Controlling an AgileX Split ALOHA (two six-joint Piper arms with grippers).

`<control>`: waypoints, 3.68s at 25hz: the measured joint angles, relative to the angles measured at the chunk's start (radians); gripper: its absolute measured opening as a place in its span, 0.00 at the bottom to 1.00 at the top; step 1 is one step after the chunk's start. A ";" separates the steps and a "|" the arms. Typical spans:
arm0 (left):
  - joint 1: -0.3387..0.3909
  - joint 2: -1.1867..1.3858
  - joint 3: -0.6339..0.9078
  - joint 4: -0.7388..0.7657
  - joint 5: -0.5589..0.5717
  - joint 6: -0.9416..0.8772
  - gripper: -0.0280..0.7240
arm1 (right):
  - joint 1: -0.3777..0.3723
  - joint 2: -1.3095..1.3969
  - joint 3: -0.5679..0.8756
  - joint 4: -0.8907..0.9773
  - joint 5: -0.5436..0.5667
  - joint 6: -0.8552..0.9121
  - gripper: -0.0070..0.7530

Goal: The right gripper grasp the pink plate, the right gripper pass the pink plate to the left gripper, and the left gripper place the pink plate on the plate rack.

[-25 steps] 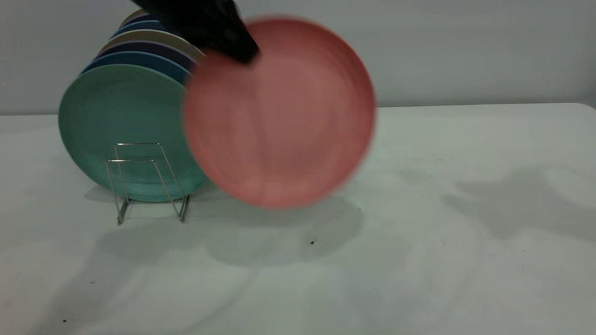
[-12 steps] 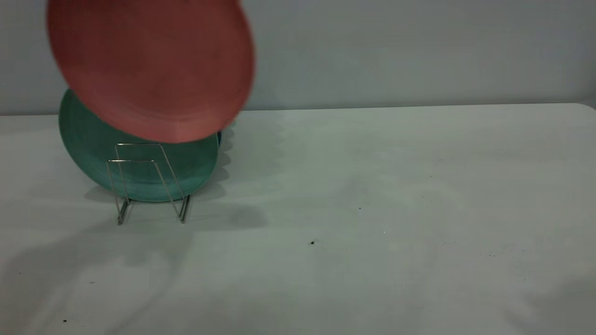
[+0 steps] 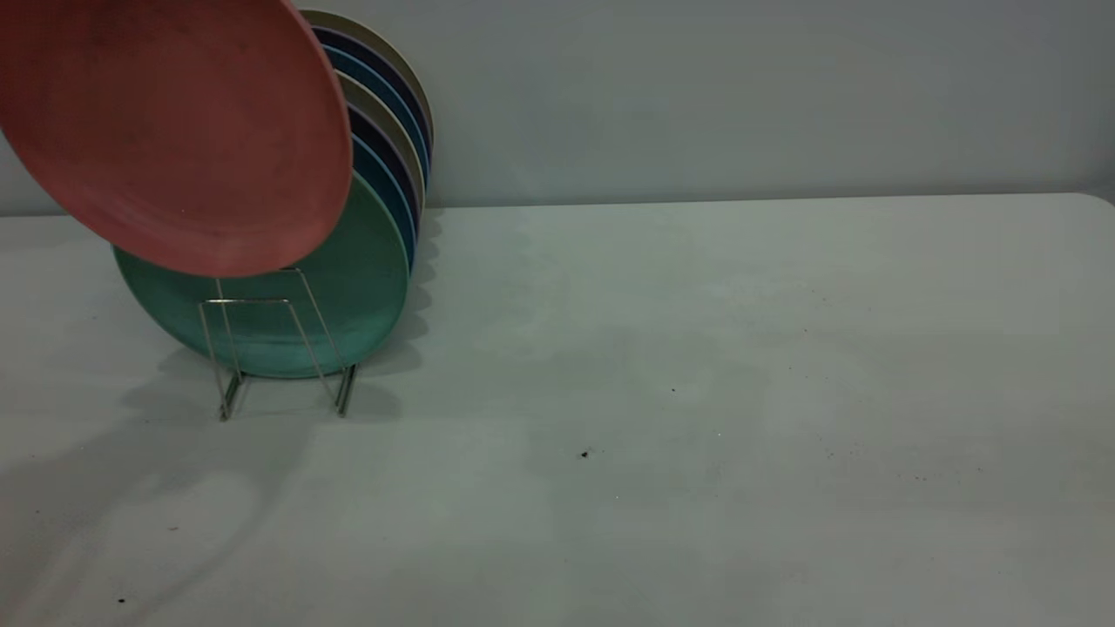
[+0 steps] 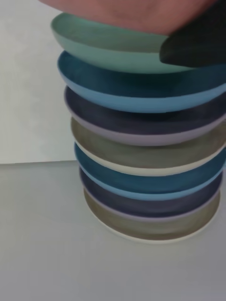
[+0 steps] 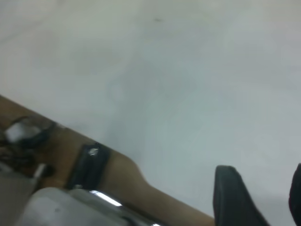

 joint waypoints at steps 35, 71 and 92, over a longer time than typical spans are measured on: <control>0.000 0.097 0.079 -0.106 -0.144 0.100 0.12 | 0.000 -0.216 0.118 -0.074 -0.073 0.095 0.42; 0.020 -0.254 0.079 0.040 -0.004 -0.661 0.52 | 0.008 -0.216 0.159 -0.140 -0.205 0.183 0.42; 0.020 -0.871 0.204 0.336 0.510 -1.541 0.53 | 0.317 -0.216 0.137 -0.480 -0.027 0.566 0.42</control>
